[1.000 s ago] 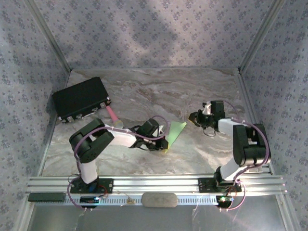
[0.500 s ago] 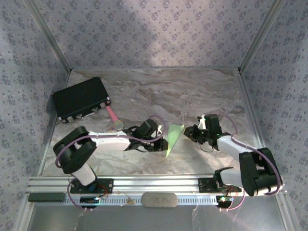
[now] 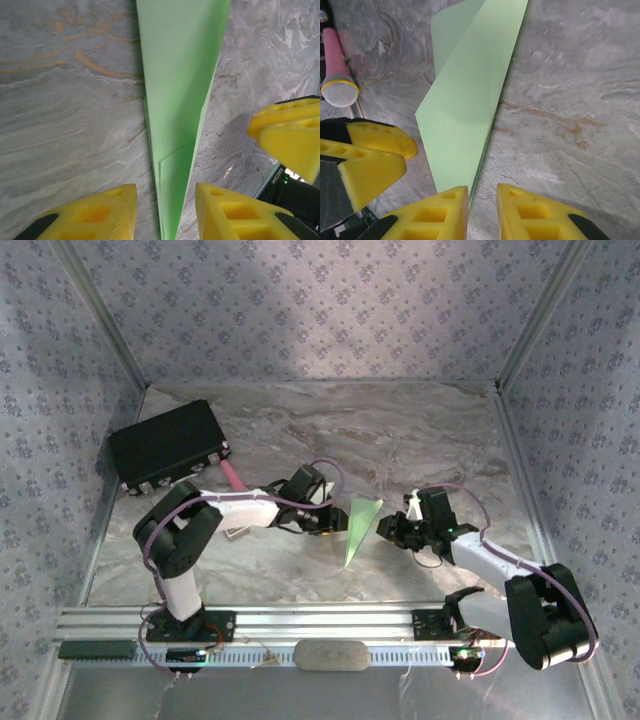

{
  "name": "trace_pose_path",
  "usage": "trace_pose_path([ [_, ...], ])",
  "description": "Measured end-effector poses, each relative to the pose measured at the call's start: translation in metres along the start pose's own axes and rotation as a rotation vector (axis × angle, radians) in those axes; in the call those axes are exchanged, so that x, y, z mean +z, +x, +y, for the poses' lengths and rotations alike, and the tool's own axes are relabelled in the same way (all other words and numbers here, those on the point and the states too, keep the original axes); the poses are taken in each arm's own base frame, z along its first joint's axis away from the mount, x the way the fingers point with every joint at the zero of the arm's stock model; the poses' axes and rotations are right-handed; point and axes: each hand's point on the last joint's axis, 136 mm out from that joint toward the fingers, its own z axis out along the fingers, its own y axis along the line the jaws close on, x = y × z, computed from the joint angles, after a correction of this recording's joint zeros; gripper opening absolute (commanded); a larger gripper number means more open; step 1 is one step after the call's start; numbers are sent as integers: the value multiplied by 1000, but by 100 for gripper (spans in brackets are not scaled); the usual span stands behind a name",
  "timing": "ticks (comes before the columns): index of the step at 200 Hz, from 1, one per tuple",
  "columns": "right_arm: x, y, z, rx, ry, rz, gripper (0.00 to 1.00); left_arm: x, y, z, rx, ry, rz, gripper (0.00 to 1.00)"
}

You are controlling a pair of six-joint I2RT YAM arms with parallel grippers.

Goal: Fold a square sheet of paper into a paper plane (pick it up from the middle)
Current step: Move the paper plane to the center of the table.

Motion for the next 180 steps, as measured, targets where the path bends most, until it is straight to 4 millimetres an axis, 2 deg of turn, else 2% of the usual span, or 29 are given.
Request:
trace_pose_path([
  [59,9,6,1,-15,24,35,24,14,11,13,-28,-14,72,28],
  [120,19,5,3,-28,15,49,22,19,17,5,-16,21,115,29],
  [155,22,5,6,-33,0,56,21,22,20,5,-13,14,133,21],
  [180,26,10,7,-33,-13,82,21,23,21,6,-17,2,144,20],
])
